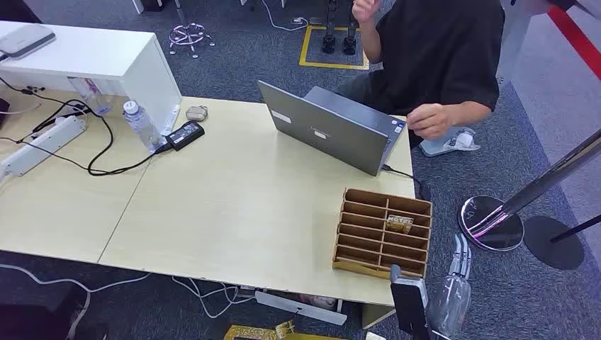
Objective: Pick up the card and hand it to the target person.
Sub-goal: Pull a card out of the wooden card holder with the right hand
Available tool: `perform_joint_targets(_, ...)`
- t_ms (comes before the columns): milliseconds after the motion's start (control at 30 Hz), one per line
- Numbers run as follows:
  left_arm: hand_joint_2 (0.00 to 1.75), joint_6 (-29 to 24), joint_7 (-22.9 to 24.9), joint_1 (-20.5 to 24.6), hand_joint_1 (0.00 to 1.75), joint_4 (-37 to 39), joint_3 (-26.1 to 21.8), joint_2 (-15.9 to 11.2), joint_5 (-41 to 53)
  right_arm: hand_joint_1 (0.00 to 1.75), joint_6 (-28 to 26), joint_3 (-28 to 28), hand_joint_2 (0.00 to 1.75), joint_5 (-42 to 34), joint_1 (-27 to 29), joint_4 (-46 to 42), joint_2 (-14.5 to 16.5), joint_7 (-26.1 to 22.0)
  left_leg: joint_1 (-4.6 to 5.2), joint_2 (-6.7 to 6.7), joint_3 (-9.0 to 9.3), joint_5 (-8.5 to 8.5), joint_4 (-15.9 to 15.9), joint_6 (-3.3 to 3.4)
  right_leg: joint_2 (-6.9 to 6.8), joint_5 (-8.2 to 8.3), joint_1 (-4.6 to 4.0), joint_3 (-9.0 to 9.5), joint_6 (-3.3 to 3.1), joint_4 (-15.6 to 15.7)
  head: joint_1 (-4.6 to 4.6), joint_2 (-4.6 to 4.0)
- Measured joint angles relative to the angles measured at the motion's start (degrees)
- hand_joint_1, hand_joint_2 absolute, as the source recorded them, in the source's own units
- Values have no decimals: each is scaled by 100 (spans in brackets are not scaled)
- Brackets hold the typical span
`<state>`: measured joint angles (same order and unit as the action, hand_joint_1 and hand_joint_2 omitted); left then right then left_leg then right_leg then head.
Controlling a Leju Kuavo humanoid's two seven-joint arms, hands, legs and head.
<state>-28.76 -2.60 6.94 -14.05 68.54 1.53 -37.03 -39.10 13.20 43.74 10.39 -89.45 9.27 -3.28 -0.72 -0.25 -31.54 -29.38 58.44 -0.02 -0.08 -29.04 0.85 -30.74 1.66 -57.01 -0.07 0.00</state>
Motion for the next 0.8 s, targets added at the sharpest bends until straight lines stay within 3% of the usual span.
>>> perform_joint_targets(400, 0, 0, -18, 0, 0, 0, 0, 4, 0, 0, 0, 2, 175, 20, -18, 14, -1, 24, 0, 0, 0, 0, 0, 0, 0, 0, 0, 0, 0, 0, 0, 0)
perform_joint_targets(800, 0, 11, -56, 0, 0, 0, 0, 5, 25, 0, 0, 85, 175, 417, -174, 11, -106, 459, 0, 0, 0, 0, 0, 0, 0, 0, 0, 0, 0, 0, -1, 0)
